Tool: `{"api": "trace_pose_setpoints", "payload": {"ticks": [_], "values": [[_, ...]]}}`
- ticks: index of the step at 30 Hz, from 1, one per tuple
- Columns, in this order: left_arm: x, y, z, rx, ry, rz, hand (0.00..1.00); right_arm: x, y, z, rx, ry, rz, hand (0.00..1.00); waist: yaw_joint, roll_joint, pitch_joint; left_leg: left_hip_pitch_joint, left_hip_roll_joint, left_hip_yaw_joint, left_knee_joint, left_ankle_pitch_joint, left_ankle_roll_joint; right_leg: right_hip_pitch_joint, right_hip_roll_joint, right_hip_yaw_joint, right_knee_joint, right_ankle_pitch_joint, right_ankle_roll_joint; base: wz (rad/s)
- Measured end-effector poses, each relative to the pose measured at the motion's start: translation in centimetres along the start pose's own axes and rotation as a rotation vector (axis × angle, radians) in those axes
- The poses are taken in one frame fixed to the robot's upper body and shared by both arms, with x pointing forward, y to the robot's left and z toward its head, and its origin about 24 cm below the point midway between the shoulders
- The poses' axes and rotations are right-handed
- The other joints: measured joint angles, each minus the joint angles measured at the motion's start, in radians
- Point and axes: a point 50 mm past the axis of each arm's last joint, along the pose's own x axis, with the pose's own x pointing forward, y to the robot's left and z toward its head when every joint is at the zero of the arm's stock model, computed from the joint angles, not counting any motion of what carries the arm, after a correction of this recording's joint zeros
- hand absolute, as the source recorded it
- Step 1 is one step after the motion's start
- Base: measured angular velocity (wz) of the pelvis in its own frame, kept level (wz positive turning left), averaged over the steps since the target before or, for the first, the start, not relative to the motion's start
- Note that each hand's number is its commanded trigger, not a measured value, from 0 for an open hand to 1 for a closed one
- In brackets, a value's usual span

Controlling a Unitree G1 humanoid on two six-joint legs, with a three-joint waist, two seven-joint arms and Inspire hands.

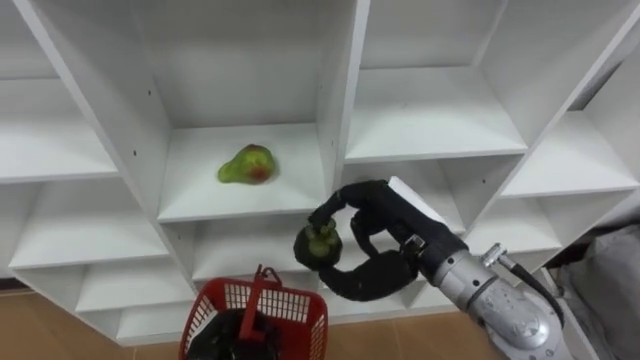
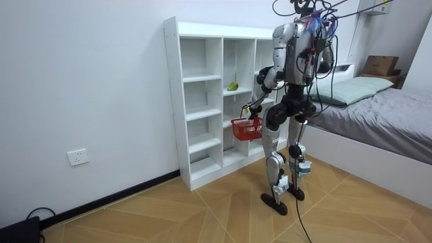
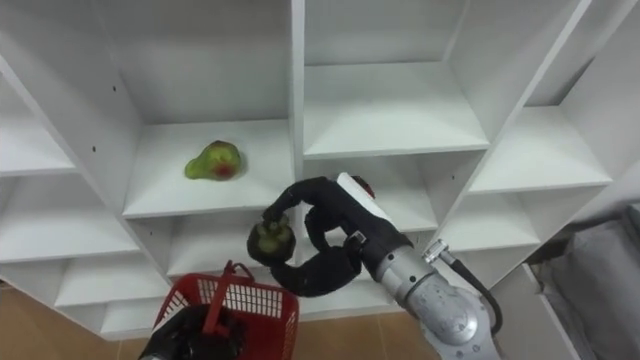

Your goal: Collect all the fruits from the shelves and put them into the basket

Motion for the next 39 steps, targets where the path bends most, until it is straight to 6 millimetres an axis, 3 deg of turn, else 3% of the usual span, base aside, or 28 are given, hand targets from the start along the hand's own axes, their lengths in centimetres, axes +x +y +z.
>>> {"api": "trace_pose_setpoints", "payload": {"ticks": [34,39], "values": [[0.1,0.1,0.3,0.005,-0.009,-0.001,1.00,-0.7,0.8,-1.9,-0.028,0.129,0.037,1.00,0.043,-0.004,0.0054,-0.022,0.000,-0.004,0.002,0.000,0.000,-0.007,-0.001,-0.007,-0.001,0.003,-0.001,0.00],[0.1,-0.1,1.7,0.012,-0.068,-0.009,1.00,-0.6,1.0,-2.0,-0.018,0.130,0.030,1.00,0.049,-0.008,0.0062,-0.026,-0.002,-0.005,0.009,0.000,0.000,-0.013,-0.001,-0.010,-0.001,0.003,-0.001,0.00]]}}
